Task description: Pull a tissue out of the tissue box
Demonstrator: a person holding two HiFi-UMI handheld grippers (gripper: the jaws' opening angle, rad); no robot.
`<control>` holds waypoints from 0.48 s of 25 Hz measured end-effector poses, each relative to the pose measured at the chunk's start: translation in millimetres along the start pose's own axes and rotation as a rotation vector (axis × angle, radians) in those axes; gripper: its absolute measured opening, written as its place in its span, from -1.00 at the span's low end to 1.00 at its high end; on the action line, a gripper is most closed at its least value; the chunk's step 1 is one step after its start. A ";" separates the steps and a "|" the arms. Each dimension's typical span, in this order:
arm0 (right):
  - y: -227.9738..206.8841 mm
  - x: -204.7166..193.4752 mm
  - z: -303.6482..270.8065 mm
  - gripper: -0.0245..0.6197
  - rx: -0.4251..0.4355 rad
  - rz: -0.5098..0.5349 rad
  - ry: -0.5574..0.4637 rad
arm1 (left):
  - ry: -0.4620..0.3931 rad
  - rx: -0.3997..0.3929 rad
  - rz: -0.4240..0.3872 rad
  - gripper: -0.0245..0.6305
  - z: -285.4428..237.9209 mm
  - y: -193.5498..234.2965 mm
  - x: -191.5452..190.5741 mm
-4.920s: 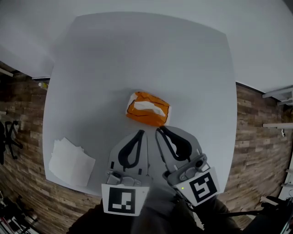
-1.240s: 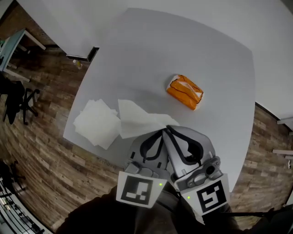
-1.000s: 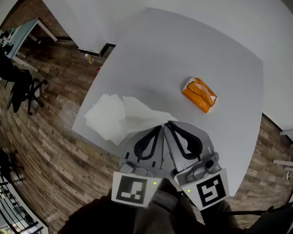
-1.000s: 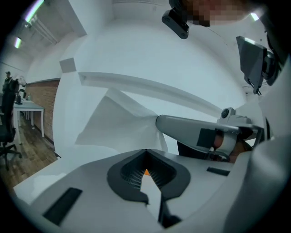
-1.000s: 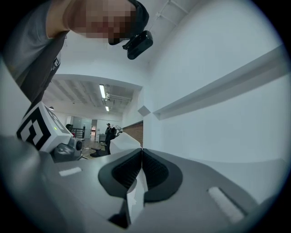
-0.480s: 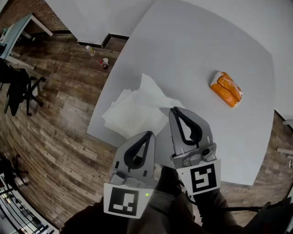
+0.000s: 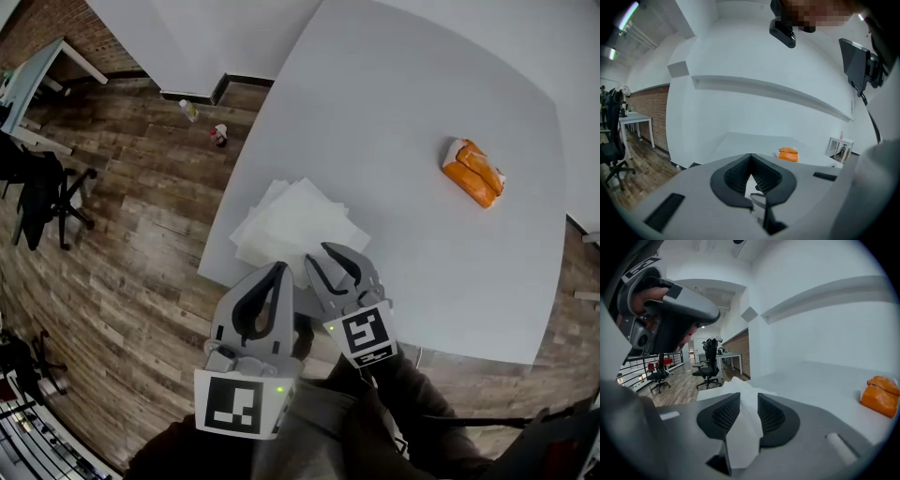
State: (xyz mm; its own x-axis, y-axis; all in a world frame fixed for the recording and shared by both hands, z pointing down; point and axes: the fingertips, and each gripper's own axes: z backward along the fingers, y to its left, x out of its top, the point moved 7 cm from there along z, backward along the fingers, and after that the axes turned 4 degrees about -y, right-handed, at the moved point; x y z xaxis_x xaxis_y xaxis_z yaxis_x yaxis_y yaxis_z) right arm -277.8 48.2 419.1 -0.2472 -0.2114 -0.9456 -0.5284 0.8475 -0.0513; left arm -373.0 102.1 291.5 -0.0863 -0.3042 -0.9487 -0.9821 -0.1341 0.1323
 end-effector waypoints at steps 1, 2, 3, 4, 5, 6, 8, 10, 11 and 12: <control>3.5 -2.2 1.6 -0.63 0.011 -0.006 0.009 | -0.003 -0.007 -0.002 -0.93 0.5 -1.4 0.3; 6.0 -4.3 4.0 -0.59 0.018 -0.012 0.017 | -0.005 -0.015 -0.003 -0.93 0.8 -3.7 0.2; 8.0 -6.8 7.0 -0.55 0.024 -0.018 0.026 | -0.005 -0.023 -0.002 -0.93 1.1 -6.7 -0.5; 9.3 -9.2 10.7 -0.49 0.027 -0.024 0.034 | -0.003 -0.030 -0.001 -0.93 1.7 -10.2 -1.4; 9.9 -11.2 15.3 -0.46 0.029 -0.030 0.040 | -0.001 -0.035 -0.001 -0.93 2.4 -14.1 -2.0; 9.8 -12.1 20.9 -0.46 0.028 -0.038 0.039 | -0.001 -0.038 -0.001 -0.93 3.2 -18.3 -2.1; 8.4 -11.4 36.0 -0.46 0.024 -0.062 0.025 | -0.015 -0.042 -0.004 -0.93 5.1 -28.4 -0.3; 6.2 -7.8 57.6 -0.46 0.013 -0.089 0.002 | -0.043 -0.041 -0.010 -0.93 8.2 -42.8 3.4; 4.1 -4.0 70.8 -0.46 0.005 -0.100 -0.015 | -0.060 -0.039 -0.012 -0.93 10.3 -52.0 5.8; 1.5 1.2 85.8 -0.46 -0.005 -0.111 -0.036 | -0.075 -0.038 -0.011 -0.93 12.8 -62.5 8.3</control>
State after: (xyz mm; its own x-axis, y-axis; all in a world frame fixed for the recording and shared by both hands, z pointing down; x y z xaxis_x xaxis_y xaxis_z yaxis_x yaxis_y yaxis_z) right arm -209.2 91.0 390.3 -0.1580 -0.2864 -0.9450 -0.5550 0.8173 -0.1548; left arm -314.4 120.0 271.6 -0.0890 -0.2313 -0.9688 -0.9761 -0.1734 0.1311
